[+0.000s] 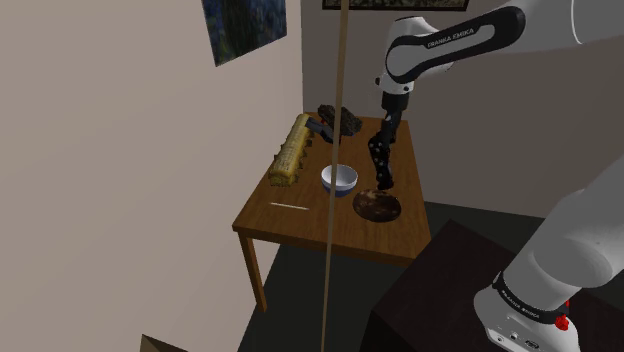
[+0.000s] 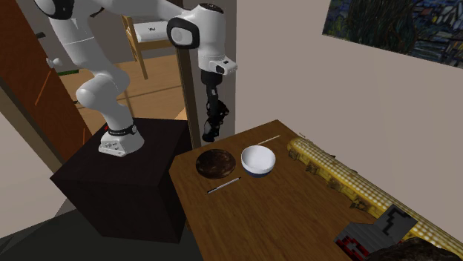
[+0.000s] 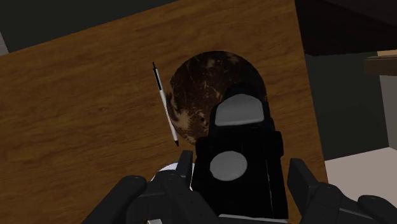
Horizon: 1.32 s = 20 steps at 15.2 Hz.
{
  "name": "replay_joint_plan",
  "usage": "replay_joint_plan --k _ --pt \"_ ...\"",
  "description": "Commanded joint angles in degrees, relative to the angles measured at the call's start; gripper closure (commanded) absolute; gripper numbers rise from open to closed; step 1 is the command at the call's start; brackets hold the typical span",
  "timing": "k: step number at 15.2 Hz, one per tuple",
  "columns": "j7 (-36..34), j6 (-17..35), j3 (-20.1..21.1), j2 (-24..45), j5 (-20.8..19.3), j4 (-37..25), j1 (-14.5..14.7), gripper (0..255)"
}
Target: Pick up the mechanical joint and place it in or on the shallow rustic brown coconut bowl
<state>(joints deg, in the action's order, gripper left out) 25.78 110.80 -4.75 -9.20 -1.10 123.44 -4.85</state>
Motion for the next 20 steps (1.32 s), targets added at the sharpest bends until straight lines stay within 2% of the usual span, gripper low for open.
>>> replay_joint_plan --k 1,2,20 --pt "2.09 -1.14 -1.26 -2.74 -0.62 1.55 -1.07 255" --pt "3.29 -1.97 -2.02 -4.15 -1.04 2.1 -1.69 255" --pt "3.56 12.3 -2.42 0.98 -0.71 11.26 -1.72 255"
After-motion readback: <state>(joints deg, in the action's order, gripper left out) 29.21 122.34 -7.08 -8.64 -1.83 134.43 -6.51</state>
